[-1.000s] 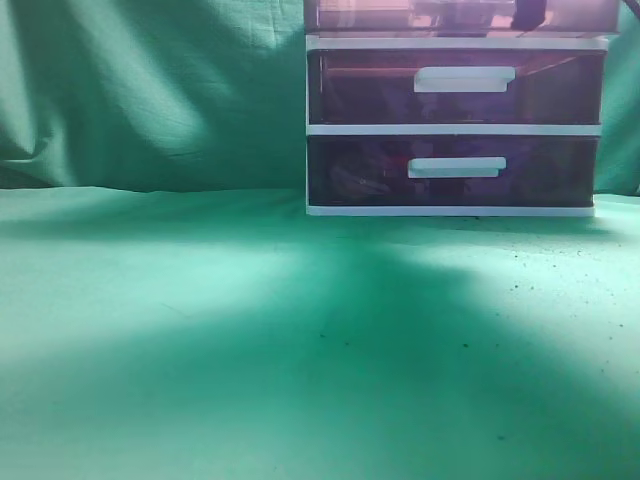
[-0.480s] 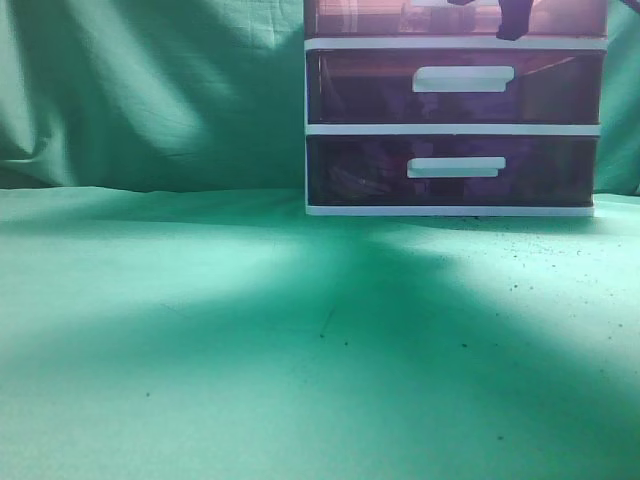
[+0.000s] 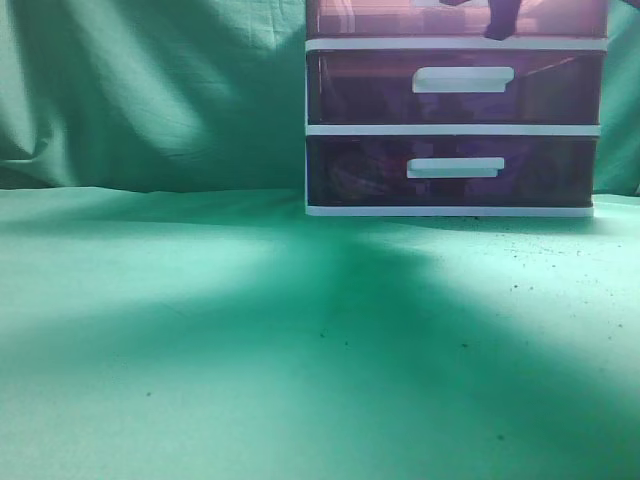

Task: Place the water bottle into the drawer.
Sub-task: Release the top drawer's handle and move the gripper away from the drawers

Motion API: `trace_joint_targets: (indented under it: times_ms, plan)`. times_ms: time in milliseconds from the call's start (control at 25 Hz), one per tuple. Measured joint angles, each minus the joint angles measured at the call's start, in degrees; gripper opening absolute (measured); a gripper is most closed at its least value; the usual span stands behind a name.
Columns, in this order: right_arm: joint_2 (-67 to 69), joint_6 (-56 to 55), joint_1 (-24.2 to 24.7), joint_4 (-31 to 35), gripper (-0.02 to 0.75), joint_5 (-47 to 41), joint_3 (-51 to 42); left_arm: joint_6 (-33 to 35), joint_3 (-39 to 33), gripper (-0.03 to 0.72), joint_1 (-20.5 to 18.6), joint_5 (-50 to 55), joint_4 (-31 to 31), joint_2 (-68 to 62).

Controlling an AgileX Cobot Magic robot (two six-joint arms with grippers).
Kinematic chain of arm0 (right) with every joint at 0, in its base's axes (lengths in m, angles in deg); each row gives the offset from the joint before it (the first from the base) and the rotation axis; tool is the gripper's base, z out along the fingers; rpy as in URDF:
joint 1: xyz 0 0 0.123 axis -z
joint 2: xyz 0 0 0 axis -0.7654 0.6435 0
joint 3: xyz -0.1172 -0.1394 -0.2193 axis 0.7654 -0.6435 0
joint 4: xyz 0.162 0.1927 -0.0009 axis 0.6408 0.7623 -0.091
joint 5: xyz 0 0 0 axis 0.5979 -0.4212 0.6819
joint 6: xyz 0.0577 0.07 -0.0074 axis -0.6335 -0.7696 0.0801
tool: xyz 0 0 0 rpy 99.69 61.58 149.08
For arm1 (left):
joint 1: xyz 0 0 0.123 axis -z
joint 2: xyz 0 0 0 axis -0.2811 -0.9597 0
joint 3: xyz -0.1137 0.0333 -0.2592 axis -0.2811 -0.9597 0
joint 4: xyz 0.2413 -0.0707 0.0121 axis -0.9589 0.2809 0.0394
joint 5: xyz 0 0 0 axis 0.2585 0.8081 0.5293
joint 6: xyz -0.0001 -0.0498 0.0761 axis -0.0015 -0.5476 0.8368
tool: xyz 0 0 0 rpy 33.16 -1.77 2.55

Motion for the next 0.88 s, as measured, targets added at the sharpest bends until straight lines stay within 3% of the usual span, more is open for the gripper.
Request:
trace_joint_targets:
  times_ms: [240,320,720,880]
  plan:
    - [0.12,-4.94,-0.62,-0.23,0.467,0.81,0.31,-0.02,0.0,0.0,0.0,0.23,0.0,0.0]
    - [0.12,-5.33,-1.09,-0.31,0.539,0.86,-0.21,-0.02,0.0,0.0,0.0,0.31,0.0,0.0]
    - [-2.74,-6.24,-3.51,-0.31,0.535,-1.65,-1.21,0.0,0.0,0.0,0.0,1.3,0.0,0.0]
    - [-7.2,-12.93,-4.72,0.36,0.535,-5.63,-1.21,0.0,0.0,0.0,0.0,1.39,0.0,0.0]
